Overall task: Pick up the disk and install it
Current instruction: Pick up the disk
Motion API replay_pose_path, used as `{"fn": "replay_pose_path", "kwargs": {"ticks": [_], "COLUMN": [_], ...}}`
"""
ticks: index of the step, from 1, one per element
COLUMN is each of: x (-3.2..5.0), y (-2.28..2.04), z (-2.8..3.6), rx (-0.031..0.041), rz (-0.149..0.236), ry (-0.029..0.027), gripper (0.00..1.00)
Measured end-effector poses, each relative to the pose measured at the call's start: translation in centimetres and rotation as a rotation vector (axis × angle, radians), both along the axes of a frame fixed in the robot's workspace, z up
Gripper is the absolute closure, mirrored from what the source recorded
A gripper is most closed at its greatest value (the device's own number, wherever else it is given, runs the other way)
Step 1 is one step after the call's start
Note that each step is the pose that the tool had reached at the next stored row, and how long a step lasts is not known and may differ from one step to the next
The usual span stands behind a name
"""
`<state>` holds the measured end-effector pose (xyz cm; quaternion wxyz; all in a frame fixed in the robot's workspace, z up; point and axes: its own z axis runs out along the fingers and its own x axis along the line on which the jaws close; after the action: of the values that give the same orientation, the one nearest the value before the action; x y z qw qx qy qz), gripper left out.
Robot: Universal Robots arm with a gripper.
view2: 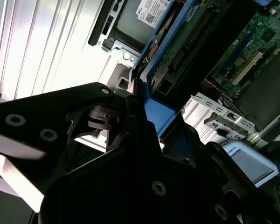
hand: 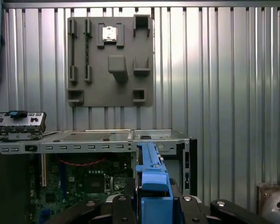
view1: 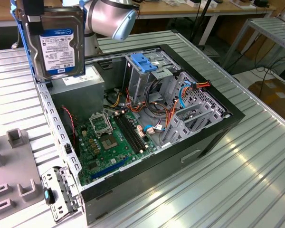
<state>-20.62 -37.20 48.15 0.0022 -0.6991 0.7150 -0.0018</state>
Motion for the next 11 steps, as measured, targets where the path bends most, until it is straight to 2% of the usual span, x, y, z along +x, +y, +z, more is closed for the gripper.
{"fn": "replay_pose_path", "kwargs": {"ticks": [11], "x": [3.42], "y": [0.00], "z": [-0.12], "rx": [-0.0071], "rz": [0.000], "ry": [0.0001], "gripper": [0.63]}}
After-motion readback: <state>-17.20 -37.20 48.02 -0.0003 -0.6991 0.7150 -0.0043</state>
